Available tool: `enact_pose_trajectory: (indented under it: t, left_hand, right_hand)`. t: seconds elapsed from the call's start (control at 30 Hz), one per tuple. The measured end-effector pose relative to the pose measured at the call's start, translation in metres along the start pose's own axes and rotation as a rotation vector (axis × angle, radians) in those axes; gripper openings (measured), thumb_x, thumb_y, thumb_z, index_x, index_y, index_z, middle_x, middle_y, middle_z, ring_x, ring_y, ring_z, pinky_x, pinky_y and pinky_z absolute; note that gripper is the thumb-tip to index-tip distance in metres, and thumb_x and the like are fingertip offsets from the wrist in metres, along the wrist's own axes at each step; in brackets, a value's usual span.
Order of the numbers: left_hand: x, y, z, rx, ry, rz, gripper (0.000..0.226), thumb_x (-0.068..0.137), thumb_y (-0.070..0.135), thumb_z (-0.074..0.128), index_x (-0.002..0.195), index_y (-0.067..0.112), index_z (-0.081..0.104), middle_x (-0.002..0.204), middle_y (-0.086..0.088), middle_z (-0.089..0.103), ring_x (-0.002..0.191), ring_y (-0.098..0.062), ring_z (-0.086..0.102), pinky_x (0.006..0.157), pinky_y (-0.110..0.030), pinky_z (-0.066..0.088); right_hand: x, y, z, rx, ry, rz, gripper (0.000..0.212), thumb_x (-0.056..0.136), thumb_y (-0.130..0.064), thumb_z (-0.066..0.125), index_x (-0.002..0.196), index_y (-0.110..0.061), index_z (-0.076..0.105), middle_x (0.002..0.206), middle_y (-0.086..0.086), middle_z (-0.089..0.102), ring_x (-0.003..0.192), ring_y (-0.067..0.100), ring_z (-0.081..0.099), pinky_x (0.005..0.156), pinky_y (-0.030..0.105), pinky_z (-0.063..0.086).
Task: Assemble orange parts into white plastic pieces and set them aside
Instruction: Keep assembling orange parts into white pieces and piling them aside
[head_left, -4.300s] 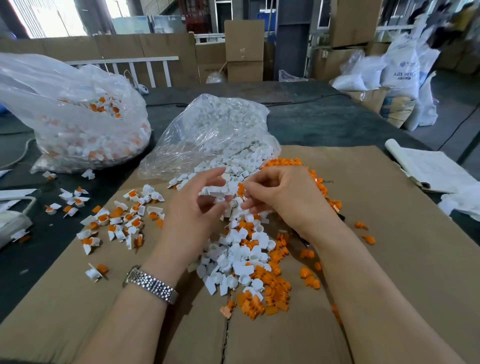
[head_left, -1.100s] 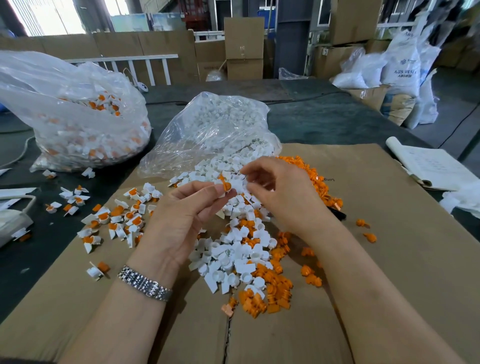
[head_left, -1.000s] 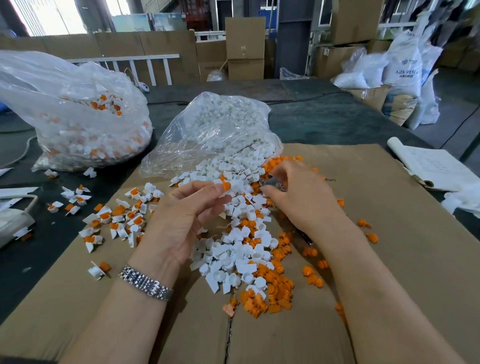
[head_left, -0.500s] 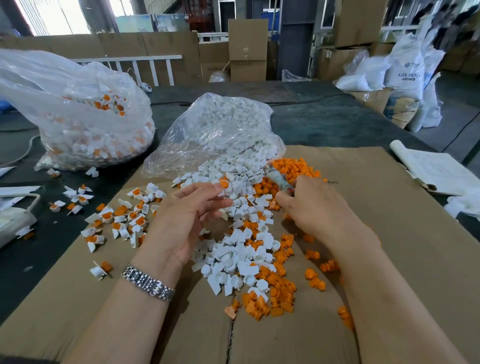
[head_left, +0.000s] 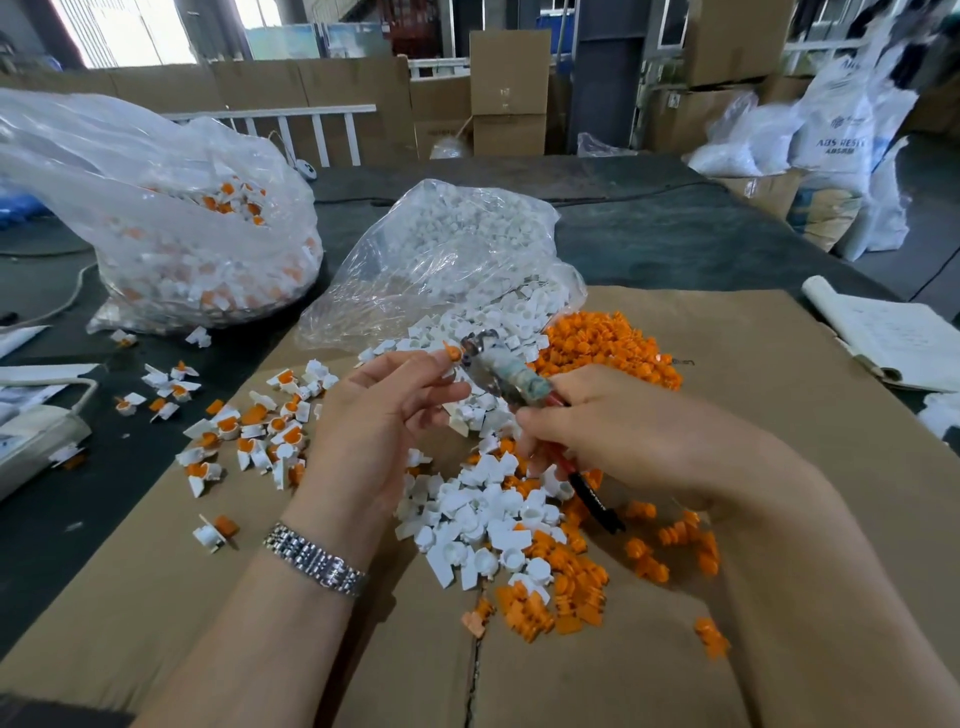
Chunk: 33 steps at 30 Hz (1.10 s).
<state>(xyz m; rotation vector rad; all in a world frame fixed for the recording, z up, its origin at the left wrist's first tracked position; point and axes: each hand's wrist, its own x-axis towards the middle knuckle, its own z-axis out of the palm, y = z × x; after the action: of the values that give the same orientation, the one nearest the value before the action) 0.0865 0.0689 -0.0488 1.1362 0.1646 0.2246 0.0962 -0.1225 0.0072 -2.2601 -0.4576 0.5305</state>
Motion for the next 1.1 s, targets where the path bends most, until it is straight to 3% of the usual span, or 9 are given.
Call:
enact_pose_trajectory:
  t: [0.27, 0.43, 0.6, 0.77, 0.83, 0.9, 0.97, 1.1]
  left_hand:
    - [-0.001, -0.001, 0.002, 0.077, 0.027, 0.036, 0.017, 0.086, 0.012, 0.079, 0.098, 0.004, 0.072, 0.088, -0.010, 0.076, 0.081, -0.019, 0.075, 0.059, -0.021, 0.052]
    - [-0.003, -0.001, 0.003, 0.108, 0.050, 0.056, 0.009, 0.088, 0.011, 0.077, 0.092, 0.007, 0.071, 0.092, -0.013, 0.077, 0.083, -0.020, 0.075, 0.062, -0.024, 0.052]
    - [-0.004, -0.001, 0.004, 0.123, 0.061, 0.062, 0.007, 0.089, 0.010, 0.076, 0.092, 0.006, 0.071, 0.096, -0.016, 0.076, 0.081, -0.019, 0.075, 0.062, -0.024, 0.051]
    - [-0.004, 0.000, 0.004, 0.120, 0.062, 0.050, 0.011, 0.090, 0.008, 0.075, 0.098, 0.001, 0.071, 0.089, -0.011, 0.075, 0.078, -0.018, 0.074, 0.062, -0.021, 0.053]
    - [-0.004, 0.000, 0.003, 0.091, 0.070, 0.034, 0.006, 0.090, 0.006, 0.074, 0.095, 0.002, 0.072, 0.086, -0.010, 0.075, 0.076, -0.017, 0.074, 0.059, -0.019, 0.053]
    - [-0.003, 0.001, 0.002, 0.058, 0.070, 0.021, 0.002, 0.089, 0.004, 0.073, 0.090, 0.004, 0.072, 0.082, -0.008, 0.075, 0.073, -0.015, 0.074, 0.057, -0.018, 0.054]
    - [-0.002, 0.001, 0.001, 0.041, 0.070, 0.013, 0.002, 0.088, 0.003, 0.074, 0.088, 0.005, 0.072, 0.080, -0.007, 0.075, 0.072, -0.015, 0.074, 0.056, -0.018, 0.054]
    - [-0.001, 0.002, -0.001, -0.024, 0.065, 0.004, 0.004, 0.086, 0.003, 0.075, 0.088, 0.003, 0.072, 0.079, -0.009, 0.076, 0.071, -0.016, 0.075, 0.059, -0.017, 0.056]
  right_hand:
    - [0.001, -0.003, 0.005, -0.020, -0.004, -0.015, 0.034, 0.105, -0.036, 0.046, 0.103, -0.009, 0.066, 0.090, 0.000, 0.072, 0.072, 0.003, 0.064, 0.076, 0.027, 0.054]
    - [0.001, -0.003, 0.005, -0.024, -0.013, -0.020, 0.036, 0.105, -0.037, 0.046, 0.102, -0.009, 0.068, 0.095, 0.002, 0.073, 0.090, 0.016, 0.069, 0.085, 0.032, 0.055]
    - [-0.001, -0.003, 0.005, -0.078, -0.022, -0.034, 0.037, 0.105, -0.039, 0.044, 0.100, -0.010, 0.066, 0.089, 0.002, 0.073, 0.082, 0.014, 0.069, 0.077, 0.028, 0.054]
    - [0.001, -0.007, 0.012, -0.169, 0.019, -0.085, 0.040, 0.105, -0.045, 0.040, 0.100, -0.009, 0.057, 0.094, 0.021, 0.067, 0.072, 0.022, 0.057, 0.077, 0.049, 0.053]
    - [0.003, -0.008, 0.016, -0.190, 0.045, -0.094, 0.036, 0.105, -0.045, 0.040, 0.095, -0.014, 0.054, 0.083, 0.015, 0.061, 0.067, 0.018, 0.052, 0.064, 0.045, 0.049]
    - [0.006, -0.007, 0.020, -0.232, 0.079, -0.099, 0.035, 0.105, -0.045, 0.040, 0.092, -0.015, 0.053, 0.077, 0.005, 0.054, 0.061, 0.014, 0.046, 0.053, 0.032, 0.039]
    - [0.009, -0.006, 0.023, -0.253, 0.105, -0.102, 0.034, 0.105, -0.044, 0.041, 0.090, -0.015, 0.052, 0.073, 0.003, 0.050, 0.058, 0.013, 0.042, 0.050, 0.025, 0.033]
    - [0.013, -0.005, 0.029, -0.272, 0.166, -0.120, 0.035, 0.105, -0.042, 0.042, 0.086, -0.015, 0.053, 0.070, 0.002, 0.048, 0.057, 0.014, 0.041, 0.048, 0.024, 0.031]
